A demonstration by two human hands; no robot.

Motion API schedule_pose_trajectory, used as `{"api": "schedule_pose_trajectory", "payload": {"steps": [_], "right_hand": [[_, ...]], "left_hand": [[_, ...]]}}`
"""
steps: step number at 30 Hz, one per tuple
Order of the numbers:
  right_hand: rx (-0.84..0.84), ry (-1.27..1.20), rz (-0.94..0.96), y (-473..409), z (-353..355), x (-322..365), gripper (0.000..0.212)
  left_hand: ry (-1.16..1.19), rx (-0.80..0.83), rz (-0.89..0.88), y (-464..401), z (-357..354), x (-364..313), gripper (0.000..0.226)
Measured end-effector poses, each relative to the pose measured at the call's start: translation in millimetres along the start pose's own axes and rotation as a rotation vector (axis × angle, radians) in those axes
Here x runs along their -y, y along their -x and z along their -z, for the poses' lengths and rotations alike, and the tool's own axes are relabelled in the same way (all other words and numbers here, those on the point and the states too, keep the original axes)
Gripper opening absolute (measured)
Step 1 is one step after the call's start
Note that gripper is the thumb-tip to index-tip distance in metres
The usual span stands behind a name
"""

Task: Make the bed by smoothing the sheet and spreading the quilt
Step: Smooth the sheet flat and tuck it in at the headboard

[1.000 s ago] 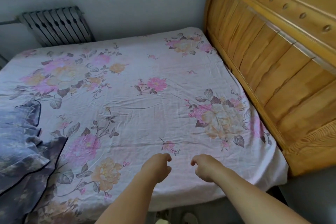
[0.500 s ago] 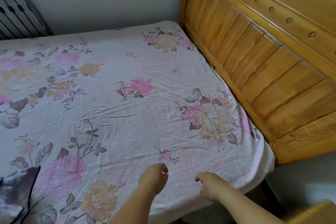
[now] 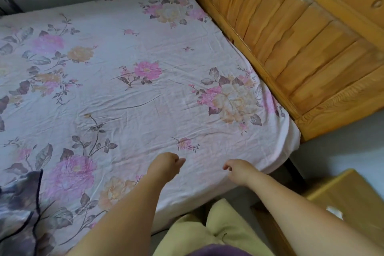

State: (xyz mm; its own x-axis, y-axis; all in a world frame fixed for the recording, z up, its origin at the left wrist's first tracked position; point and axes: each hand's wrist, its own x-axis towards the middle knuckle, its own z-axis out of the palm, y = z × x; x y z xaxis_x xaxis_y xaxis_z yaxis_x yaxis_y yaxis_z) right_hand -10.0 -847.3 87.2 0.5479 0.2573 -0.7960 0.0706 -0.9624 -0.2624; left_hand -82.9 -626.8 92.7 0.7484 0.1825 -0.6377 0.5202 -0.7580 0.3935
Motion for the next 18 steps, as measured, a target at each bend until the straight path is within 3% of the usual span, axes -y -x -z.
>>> {"api": "schedule_pose_trajectory", "payload": {"steps": [4,9,14,18], "right_hand": [[-0.077,-0.119,-0.008,11.0,-13.6,-17.8,0.033],[-0.393,-0.369,-0.090,34.3,-32.3,-55.2,0.020],[-0.654,-0.828,-0.327,69.5,-81.9,-116.7,0.014],[-0.865,-1.182,-0.578,101.8,-125.7,-162.2,0.013]], "left_hand": [[-0.041,-0.021,-0.017,-4.2,-8.2,-7.5,0.028],[-0.184,0.014,-0.102,-18.7,-29.3,-21.9,0.016],[-0.358,0.102,-0.233,-27.0,-61.0,-71.3,0.026],[-0.367,0.171,-0.304,-20.4,-92.9,-116.2,0.040]]}}
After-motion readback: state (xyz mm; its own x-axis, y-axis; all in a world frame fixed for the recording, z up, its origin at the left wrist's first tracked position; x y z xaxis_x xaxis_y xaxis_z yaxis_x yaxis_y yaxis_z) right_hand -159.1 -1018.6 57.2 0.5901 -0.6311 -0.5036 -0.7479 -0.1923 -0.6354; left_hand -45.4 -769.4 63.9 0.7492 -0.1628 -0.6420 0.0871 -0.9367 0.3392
